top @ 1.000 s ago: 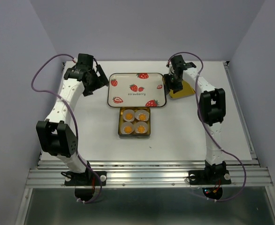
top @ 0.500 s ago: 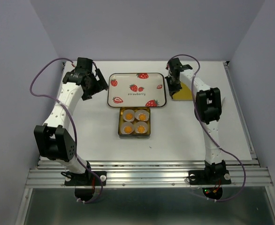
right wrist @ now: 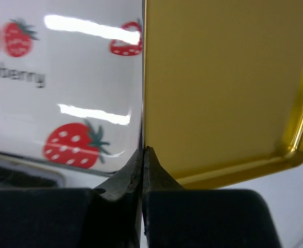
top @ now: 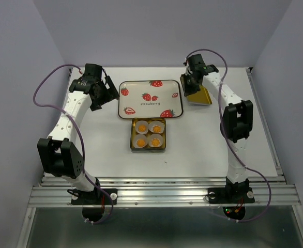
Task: Pack the cookies
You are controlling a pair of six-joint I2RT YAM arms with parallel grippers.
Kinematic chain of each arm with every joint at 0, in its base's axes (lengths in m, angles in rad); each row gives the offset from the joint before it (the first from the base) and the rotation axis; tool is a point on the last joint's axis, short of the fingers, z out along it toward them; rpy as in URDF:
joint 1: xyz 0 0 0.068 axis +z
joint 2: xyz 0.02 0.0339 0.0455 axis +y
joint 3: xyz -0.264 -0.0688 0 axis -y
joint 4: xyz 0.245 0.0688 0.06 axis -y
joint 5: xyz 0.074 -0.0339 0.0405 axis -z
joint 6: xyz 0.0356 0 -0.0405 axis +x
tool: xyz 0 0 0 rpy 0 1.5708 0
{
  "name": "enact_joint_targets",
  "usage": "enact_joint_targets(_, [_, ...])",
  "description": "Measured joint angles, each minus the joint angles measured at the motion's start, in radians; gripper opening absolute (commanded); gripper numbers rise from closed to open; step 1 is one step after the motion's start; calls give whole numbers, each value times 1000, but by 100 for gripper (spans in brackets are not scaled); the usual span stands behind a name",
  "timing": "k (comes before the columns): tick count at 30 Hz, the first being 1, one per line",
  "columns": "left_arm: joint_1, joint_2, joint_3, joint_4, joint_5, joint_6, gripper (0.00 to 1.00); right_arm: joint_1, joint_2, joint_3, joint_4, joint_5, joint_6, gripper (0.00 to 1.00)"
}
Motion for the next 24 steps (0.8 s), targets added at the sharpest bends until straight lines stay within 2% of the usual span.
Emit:
enact_joint_targets(4, [0, 0, 0, 1, 5, 1, 99, 0, -150, 0, 0, -107, 48, 1])
enact_joint_targets(8, [0, 0, 7, 8, 32, 0, 99, -2, -371, -140, 127, -373, 200, 1])
enact_joint_targets(12, [0, 0, 23, 27, 45, -4, 99, 11, -533, -390, 425, -647, 447, 1])
enact_joint_targets(15, [0, 2, 47, 34, 50, -5, 99, 29, -539, -493, 621, -768, 607, 1])
enact_joint_targets(20, [0, 2, 56, 57, 56, -12, 99, 71, -543, -781, 1105, -877, 926, 1])
enact_joint_targets(24, [0, 2, 51, 82, 56, -11, 99, 121, -560, -1032, 1474, -882, 1197, 1])
